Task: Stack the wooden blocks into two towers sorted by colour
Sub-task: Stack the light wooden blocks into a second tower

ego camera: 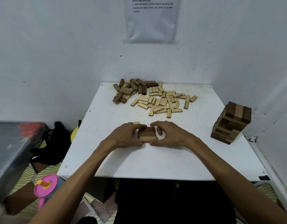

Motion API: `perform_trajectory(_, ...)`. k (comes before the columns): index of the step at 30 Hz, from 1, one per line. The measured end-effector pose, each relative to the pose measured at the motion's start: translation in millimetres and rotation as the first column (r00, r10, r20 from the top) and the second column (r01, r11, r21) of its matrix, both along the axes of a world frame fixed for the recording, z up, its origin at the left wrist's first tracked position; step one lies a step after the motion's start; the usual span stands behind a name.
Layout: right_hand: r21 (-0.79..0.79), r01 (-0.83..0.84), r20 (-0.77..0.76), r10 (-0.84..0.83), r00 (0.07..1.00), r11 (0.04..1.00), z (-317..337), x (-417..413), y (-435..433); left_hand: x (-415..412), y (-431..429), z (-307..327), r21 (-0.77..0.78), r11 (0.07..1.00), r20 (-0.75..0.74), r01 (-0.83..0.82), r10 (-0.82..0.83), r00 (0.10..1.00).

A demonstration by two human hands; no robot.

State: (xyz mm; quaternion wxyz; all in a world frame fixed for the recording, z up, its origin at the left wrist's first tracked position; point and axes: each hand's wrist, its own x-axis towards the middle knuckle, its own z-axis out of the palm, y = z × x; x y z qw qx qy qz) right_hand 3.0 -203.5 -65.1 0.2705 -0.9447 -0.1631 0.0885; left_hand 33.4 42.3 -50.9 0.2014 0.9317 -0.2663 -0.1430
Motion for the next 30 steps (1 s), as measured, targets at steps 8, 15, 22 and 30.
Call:
perform_trajectory(8,0.024,0.002,-0.096,0.0,0.995,1.0,8,6,3,-2,-3,4,-0.094,0.994,-0.022,0.061,-0.063,0.998)
perform_trajectory(15,0.01,0.014,-0.137,-0.012,0.99,1.0,12,10,5,3,0,4,-0.058,0.998,-0.072,0.038,-0.042,0.997)
perform_trajectory(22,-0.002,0.025,-0.15,-0.025,0.988,1.0,13,11,7,3,4,-1,-0.041,0.998,0.055,0.047,-0.045,0.997)
perform_trajectory(30,-0.01,0.025,-0.05,-0.026,0.998,1.0,8,5,4,-2,13,-19,-0.191,0.973,0.26,0.131,-0.078,0.963)
